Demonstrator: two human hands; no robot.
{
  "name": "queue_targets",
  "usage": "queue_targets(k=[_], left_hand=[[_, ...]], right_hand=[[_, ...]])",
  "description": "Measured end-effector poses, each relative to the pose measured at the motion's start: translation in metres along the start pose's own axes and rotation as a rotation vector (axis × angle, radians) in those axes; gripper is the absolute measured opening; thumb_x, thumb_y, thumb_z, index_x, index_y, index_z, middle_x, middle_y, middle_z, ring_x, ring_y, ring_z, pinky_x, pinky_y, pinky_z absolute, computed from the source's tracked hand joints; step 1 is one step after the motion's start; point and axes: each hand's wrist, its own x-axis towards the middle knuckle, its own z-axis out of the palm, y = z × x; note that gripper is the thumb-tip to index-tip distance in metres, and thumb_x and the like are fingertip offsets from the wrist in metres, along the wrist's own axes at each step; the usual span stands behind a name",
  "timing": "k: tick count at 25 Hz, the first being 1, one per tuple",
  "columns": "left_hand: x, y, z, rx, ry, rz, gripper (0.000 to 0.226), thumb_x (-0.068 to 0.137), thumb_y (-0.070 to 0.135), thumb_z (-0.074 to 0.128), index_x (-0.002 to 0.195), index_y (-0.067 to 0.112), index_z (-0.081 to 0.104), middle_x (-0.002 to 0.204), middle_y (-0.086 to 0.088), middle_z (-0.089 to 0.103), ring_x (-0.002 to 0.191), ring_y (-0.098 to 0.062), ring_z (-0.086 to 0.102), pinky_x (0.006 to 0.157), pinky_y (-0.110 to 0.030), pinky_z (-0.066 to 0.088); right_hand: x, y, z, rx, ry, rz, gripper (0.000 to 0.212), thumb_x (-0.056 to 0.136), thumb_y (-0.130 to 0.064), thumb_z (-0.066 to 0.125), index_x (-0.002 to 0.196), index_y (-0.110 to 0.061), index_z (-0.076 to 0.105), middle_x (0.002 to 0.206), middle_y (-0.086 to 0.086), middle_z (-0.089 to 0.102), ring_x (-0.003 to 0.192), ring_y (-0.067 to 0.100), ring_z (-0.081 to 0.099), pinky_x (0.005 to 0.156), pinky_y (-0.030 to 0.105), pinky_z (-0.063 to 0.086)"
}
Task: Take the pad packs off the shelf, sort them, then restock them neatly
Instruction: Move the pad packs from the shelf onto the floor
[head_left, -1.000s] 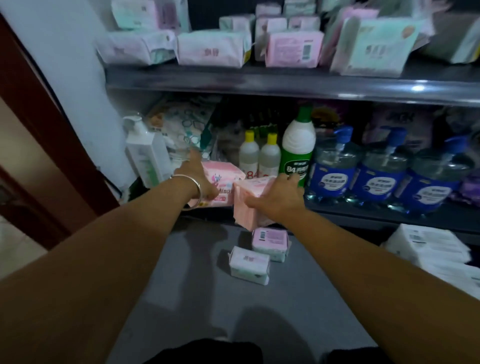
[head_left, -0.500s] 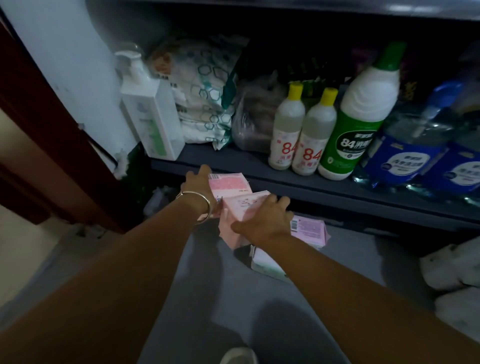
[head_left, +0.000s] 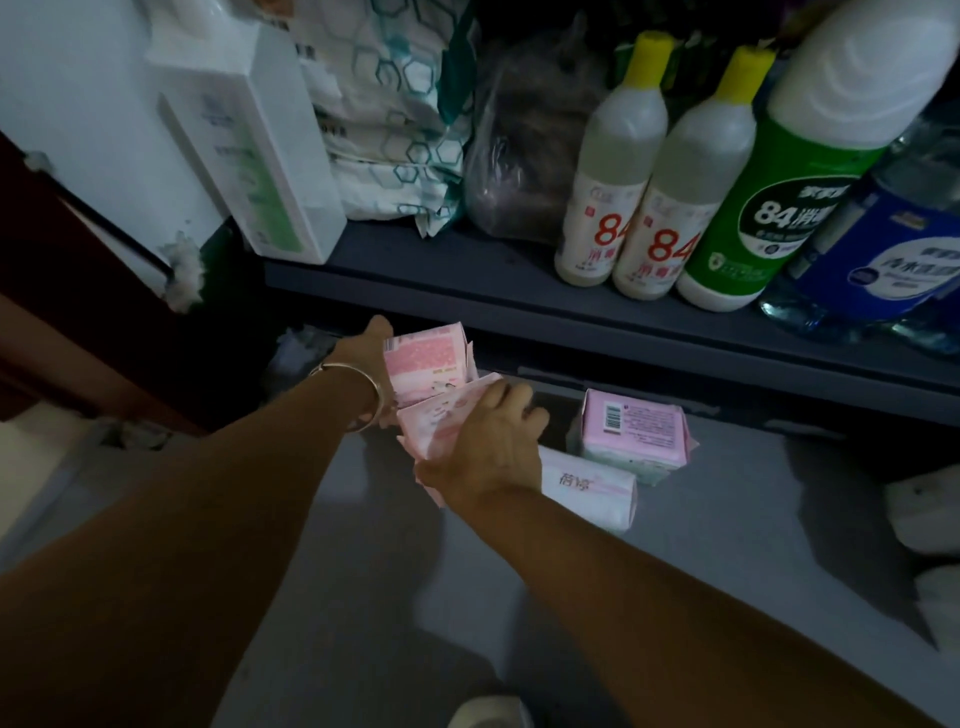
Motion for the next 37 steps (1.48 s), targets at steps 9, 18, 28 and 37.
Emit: queue_targets(k=[9, 18, 28, 37], left_hand=[[0.006, -0.006, 0.009, -0.004, -0.031, 0.002, 0.052, 0.074, 0.013, 0.072, 0.114, 0.009, 0.039, 0.093, -0.012, 0.056, 0.074, -0.023, 0.049, 0.068, -0.031, 0.040], [0.016, 0.040, 0.043, -0.198, -0.058, 0.042, 0.049, 0.078, 0.001, 0.061, 0.121, 0.018, 0.044, 0.094, -0.008, 0.053, 0.080, -0.024, 0.055, 0.066, -0.029, 0.043], [0.056, 0.040, 0.067, -0.350, -0.165, -0.033, 0.083, 0.076, -0.006, 0.064, 0.145, 0.018, 0.026, 0.138, -0.014, 0.048, 0.122, -0.032, 0.051, 0.102, -0.041, 0.044], [0.020, 0.055, 0.030, -0.284, -0.147, 0.041, 0.043, 0.079, -0.011, 0.057, 0.117, 0.010, 0.058, 0.121, -0.013, 0.060, 0.108, -0.029, 0.060, 0.096, -0.036, 0.049]], right_hand=[[0.003, -0.006, 0.014, 0.123, -0.062, 0.070, 0.097, 0.071, -0.056, 0.071, 0.136, -0.005, 0.020, 0.126, 0.013, 0.029, 0.113, 0.028, 0.038, 0.097, 0.035, 0.037], [0.011, 0.033, 0.014, 0.081, -0.019, 0.217, 0.093, 0.073, -0.057, 0.067, 0.133, -0.002, 0.022, 0.127, 0.015, 0.030, 0.112, 0.029, 0.038, 0.098, 0.038, 0.037], [0.015, 0.031, 0.027, 0.233, -0.302, 0.174, 0.091, 0.088, -0.018, 0.062, 0.146, 0.004, -0.004, 0.151, 0.022, 0.011, 0.140, 0.037, 0.025, 0.114, 0.042, 0.029], [0.011, 0.053, -0.027, 0.208, -0.261, 0.132, 0.043, 0.091, -0.006, 0.052, 0.131, -0.002, 0.039, 0.131, 0.017, 0.049, 0.120, 0.032, 0.052, 0.097, 0.035, 0.047]])
